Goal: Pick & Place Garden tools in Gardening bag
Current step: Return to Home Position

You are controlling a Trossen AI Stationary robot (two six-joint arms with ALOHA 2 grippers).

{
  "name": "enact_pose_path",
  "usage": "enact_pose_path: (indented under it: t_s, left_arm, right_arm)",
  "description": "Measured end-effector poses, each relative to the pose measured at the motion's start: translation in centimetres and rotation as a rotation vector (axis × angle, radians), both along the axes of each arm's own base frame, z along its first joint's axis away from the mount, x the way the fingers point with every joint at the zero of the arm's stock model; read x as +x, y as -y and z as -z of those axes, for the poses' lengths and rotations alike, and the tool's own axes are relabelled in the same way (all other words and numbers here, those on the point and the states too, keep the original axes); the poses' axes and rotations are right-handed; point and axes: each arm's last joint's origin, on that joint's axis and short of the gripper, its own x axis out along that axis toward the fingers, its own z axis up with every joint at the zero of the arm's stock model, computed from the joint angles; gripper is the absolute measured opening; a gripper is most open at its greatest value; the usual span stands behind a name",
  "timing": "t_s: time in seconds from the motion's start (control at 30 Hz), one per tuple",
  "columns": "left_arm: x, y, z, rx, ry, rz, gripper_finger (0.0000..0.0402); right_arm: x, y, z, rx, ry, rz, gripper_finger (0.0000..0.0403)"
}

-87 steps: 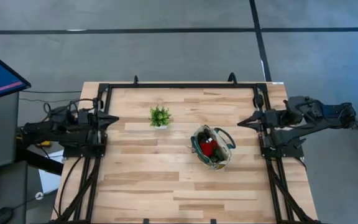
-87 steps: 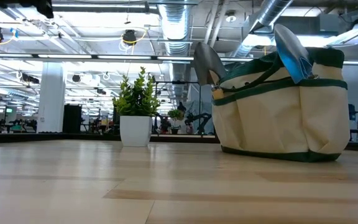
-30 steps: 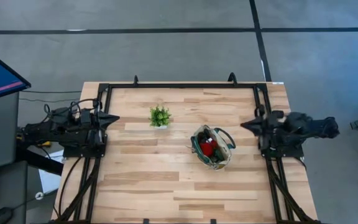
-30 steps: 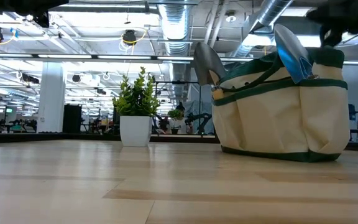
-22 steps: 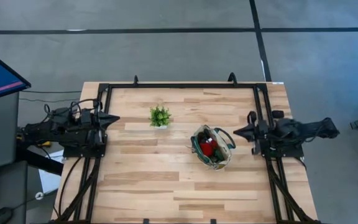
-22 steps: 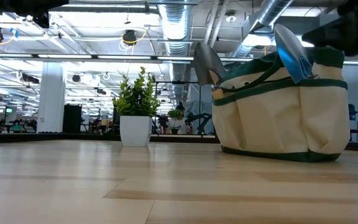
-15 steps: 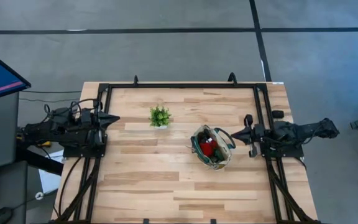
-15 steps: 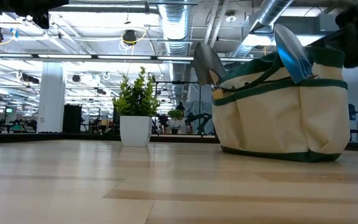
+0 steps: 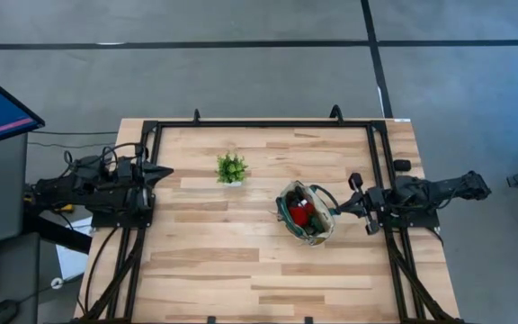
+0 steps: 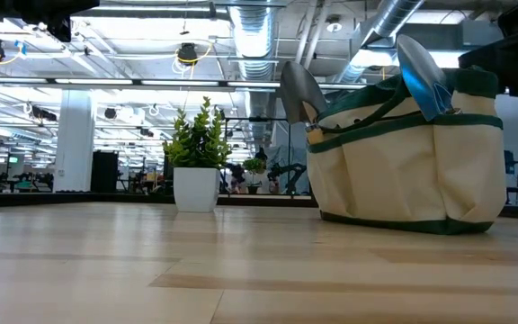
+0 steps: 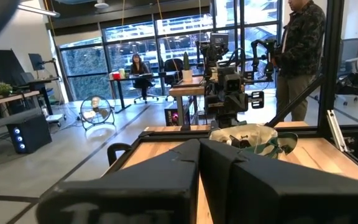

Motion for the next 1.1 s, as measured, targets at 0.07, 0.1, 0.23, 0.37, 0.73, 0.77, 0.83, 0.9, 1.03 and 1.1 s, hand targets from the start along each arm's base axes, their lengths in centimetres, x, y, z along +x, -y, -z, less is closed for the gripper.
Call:
enact_pose_path:
  t_s: [0.07,0.1,0.23,0.37,0.73,0.77,0.83,0.9,1.03,1.1]
  left_arm:
    - [0.0,0.0,0.0,0.000,0.001,0.000,0.0002]
    - [0.0,0.0,0.0,0.000,0.001,0.000,0.0002]
    - [0.0,0.0,0.0,0.000,0.004,0.000,0.0002]
    - [0.0,0.0,0.0,0.000,0.005,0.000,0.0002]
    - [-0.3,0.0,0.0,0.000,0.009,0.000,0.0002]
    - [-0.3,0.0,0.1,0.000,0.005,0.000,0.0002]
    - [-0.2,0.0,0.2,0.000,0.007,0.006,0.0002]
    - [0.4,0.1,1.1,0.004,-0.013,0.042,0.0002]
    - [1.8,0.5,3.3,0.013,-0.016,0.133,0.0002]
    - [2.6,0.5,4.7,0.013,-0.006,0.134,0.0002]
  right_arm:
    - [0.0,0.0,0.0,-0.020,0.004,0.001,0.0001]
    - [0.0,0.0,0.0,-0.033,0.006,0.005,0.0001]
    - [0.0,0.0,0.0,-0.050,0.009,0.010,0.0001]
    - [0.0,0.0,0.0,-0.051,0.009,0.011,0.0001]
    - [0.0,0.0,0.0,-0.051,0.009,0.012,0.0001]
    - [0.0,0.0,0.0,-0.051,0.009,0.012,0.0001]
    - [0.0,0.0,0.0,-0.051,0.009,0.012,0.0001]
    - [0.0,0.0,0.0,-0.051,0.008,0.013,0.0001]
    - [0.0,0.0,0.0,-0.051,0.008,0.013,0.0001]
    - [0.0,0.0,0.0,-0.051,0.008,0.013,0.0001]
